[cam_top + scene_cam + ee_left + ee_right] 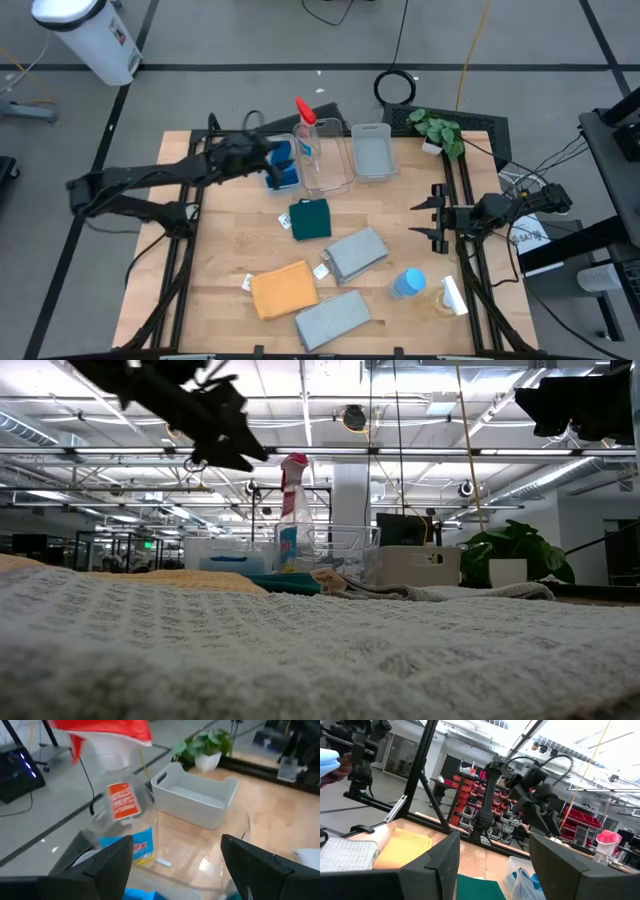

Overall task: Pick & Place Kitchen Items
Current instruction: Put the white spray bottle into the transparent bin

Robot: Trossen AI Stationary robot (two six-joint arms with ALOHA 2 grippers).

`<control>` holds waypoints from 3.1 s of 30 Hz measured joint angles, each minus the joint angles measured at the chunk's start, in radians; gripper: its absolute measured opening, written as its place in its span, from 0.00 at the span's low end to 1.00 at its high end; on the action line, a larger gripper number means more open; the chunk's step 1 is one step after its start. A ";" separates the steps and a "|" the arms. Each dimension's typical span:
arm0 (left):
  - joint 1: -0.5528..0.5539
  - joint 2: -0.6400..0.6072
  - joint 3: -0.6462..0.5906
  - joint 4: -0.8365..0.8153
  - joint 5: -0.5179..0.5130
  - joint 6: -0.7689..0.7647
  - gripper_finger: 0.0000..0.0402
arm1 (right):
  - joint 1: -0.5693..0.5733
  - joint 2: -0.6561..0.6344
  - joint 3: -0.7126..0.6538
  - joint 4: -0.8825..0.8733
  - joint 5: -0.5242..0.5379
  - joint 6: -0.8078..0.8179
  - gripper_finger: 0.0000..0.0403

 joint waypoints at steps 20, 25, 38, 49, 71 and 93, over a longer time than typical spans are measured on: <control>0.000 -0.577 -0.435 0.262 0.038 -0.030 0.73 | 0.000 0.000 0.000 0.005 0.000 -0.002 0.52; 0.000 -0.568 -0.435 0.261 0.061 -0.030 0.73 | 0.000 0.000 0.000 0.115 -0.081 0.008 0.52; 0.000 -0.508 -0.435 0.271 0.061 -0.034 0.73 | 0.000 0.009 0.021 0.544 -0.210 0.379 0.52; 0.000 -0.440 -0.435 0.323 0.062 -0.022 0.73 | 0.000 0.589 0.776 -0.279 0.080 0.529 0.73; 0.001 -0.400 -0.435 0.322 0.061 -0.002 0.73 | 0.082 1.499 2.030 -1.819 -0.360 1.700 0.72; 0.001 -0.400 -0.435 0.398 0.060 0.112 0.73 | 0.335 1.396 1.772 -1.832 -0.496 2.311 0.60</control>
